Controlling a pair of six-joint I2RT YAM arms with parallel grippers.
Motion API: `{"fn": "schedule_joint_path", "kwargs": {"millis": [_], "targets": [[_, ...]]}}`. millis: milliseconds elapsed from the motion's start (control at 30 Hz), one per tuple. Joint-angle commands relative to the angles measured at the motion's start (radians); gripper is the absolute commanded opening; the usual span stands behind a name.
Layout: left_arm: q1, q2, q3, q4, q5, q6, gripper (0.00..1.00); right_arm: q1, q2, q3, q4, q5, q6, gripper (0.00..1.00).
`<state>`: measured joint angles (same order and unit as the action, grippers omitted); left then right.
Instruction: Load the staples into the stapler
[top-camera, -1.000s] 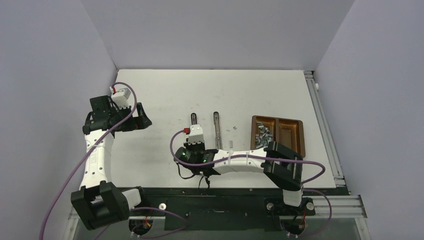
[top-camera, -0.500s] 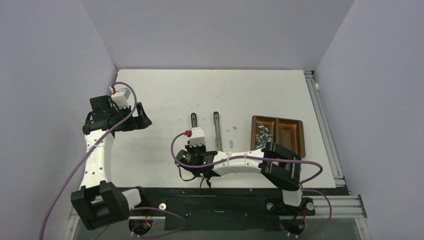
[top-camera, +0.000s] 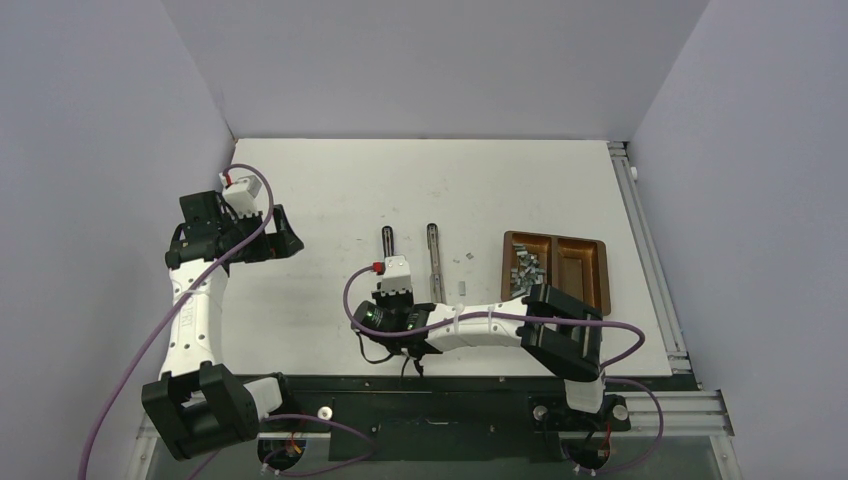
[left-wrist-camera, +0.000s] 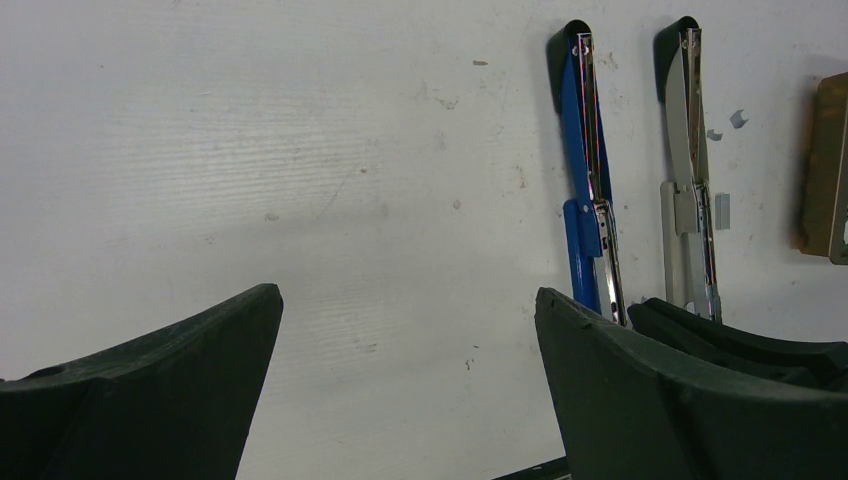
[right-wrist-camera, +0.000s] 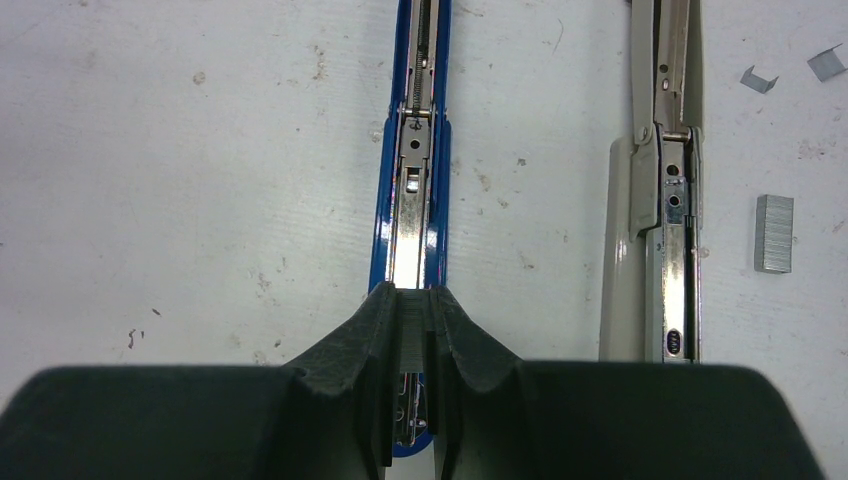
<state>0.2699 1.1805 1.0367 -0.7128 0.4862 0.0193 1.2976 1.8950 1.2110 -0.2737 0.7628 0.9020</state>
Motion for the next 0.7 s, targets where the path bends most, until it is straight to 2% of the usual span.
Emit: {"fn": "schedule_joint_path", "kwargs": {"millis": [0,667], "targets": [[-0.003,-0.011,0.013,0.039,0.008,-0.002,0.96,0.006,-0.007,-0.004,0.027,0.019,0.012,0.09],[-0.003,-0.012,0.012,0.040,0.010,-0.004,0.96,0.010,-0.004,-0.008,0.050,-0.002,-0.010,0.09]]}}
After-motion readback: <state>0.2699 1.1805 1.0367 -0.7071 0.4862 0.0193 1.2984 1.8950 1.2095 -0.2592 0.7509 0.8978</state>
